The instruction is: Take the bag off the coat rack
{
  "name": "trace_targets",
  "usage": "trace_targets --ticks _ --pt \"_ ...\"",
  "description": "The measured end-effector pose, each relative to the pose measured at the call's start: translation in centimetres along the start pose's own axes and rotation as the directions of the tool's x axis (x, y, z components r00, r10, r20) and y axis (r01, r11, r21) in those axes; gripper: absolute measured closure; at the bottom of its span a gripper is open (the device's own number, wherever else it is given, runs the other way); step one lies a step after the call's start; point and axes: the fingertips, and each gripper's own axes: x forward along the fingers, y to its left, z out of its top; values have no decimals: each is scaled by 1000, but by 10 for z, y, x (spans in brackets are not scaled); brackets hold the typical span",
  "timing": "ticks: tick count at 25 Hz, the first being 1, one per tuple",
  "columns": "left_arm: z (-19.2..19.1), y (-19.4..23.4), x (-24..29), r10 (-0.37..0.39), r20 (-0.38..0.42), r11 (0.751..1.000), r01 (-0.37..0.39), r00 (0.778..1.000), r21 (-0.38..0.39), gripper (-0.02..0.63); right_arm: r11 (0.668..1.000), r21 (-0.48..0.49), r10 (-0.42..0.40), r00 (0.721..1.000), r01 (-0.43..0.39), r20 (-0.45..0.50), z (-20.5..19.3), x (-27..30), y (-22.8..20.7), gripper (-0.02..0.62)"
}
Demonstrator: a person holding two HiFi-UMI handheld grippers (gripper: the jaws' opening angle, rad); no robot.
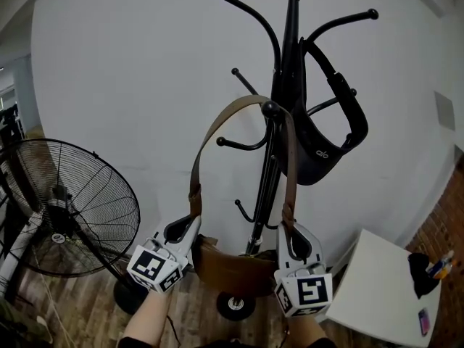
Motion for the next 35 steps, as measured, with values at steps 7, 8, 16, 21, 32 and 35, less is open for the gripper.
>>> trace_targets --ticks 7,8,16,21,32,35 --pt "21 -6 -5 -12 23 1000 11 1000 24 591 1000 -5 7 1000 -7 28 16 -9 1 568" --pt "24 -7 -6 -13 25 1000 12 1000 26 591 1000 -6 8 999 -8 33 18 -11 2 568" --pt "40 -20 -20 -26 40 999 25 999 32 591 1000 -6 7 999 -7 45 30 -30 8 568" --pt "36 -28 -36 -27 29 1000 27 999 14 591 1000 7 -6 1000 6 29 25 -47 13 568" --pt "31 -53 -70 -50 17 998 51 999 -41 591 999 44 -29 999 30 -14 17 -92 29 568" --pt "28 -62 -81 -57 14 996 57 998 -61 591 998 50 -29 999 31 -32 13 -105 38 568"
